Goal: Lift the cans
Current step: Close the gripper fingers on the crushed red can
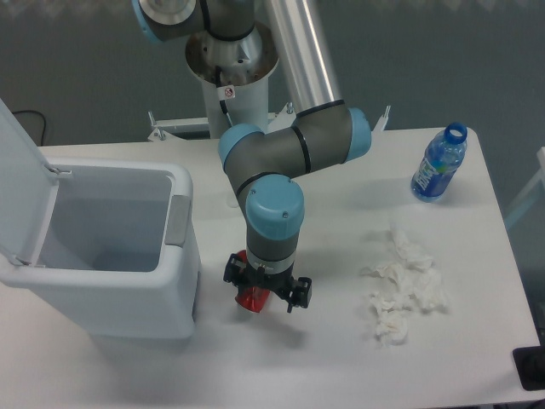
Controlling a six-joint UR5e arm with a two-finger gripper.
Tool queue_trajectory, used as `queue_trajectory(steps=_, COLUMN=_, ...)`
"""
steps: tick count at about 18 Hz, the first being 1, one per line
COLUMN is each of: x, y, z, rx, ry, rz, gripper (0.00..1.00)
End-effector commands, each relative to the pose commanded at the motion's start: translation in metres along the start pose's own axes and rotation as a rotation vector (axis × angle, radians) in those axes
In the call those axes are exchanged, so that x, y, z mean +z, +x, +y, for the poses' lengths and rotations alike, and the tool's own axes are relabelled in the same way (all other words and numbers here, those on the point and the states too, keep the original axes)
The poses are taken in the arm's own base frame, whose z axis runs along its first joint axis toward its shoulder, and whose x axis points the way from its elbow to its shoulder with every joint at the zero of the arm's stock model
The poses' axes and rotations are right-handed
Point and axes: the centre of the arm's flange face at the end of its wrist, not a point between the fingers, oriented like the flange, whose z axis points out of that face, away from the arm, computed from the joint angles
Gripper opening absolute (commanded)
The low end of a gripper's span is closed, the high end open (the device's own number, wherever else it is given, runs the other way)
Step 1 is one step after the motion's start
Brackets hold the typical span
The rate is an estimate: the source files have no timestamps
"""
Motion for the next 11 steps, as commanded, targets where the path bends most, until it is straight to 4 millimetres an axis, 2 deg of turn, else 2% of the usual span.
queue_trajectory(steps=8, x=0.008, y=0.005, z=-0.002, rx=0.008, ry=-0.011, rz=0.006, gripper=1.00)
queue_trajectory(steps=11, x=0.018, y=0.006, z=-0.001, rx=0.012, ry=-0.024, rz=0.013, gripper=1.00)
